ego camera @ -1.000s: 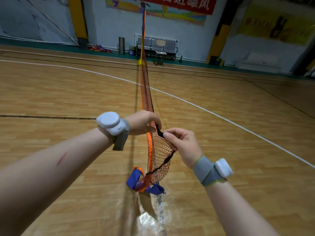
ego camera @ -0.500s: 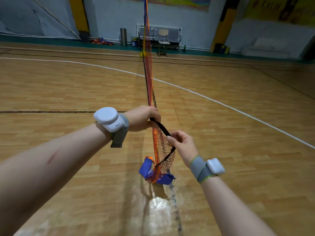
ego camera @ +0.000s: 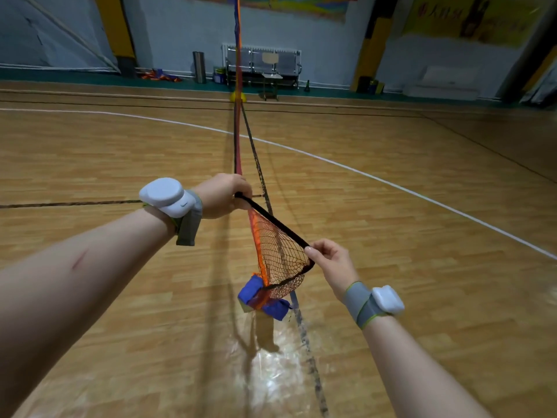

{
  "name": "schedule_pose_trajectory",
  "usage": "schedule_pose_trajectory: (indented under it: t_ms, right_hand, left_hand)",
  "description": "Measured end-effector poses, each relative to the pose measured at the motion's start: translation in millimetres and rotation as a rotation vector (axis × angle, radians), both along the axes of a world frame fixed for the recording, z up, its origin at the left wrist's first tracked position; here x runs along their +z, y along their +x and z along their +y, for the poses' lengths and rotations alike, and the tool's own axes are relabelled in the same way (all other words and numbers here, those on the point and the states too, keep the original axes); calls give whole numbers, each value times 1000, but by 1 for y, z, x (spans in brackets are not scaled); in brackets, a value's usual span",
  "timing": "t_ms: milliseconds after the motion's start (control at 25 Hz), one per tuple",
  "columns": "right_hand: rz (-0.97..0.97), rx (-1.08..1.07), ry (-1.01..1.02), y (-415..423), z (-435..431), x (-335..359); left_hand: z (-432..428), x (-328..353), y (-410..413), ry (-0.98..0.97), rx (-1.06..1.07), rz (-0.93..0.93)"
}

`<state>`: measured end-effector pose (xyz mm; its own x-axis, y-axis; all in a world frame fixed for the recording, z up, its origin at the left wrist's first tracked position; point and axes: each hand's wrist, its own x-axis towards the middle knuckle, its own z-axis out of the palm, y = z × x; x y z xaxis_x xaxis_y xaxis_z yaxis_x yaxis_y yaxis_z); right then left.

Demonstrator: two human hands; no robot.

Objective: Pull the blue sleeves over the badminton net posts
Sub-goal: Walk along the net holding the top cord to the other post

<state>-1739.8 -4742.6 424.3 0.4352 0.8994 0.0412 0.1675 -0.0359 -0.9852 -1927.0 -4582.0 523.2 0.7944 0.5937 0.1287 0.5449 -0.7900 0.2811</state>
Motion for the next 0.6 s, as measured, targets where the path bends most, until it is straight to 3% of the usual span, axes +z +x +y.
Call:
schedule_pose_trajectory:
  t_ms: [240,360,600]
  right_hand:
    - [66,113,114,-11,-32,47]
    - [-2,171,148,-17,-40,69]
    - [-49,170,151,-4,-54,76]
  left_hand:
    - [-10,-6,7,-19,28,-45]
    - [-21,-2,15,-16,11,-84]
    - [-73,2,52,-36,-210,-57]
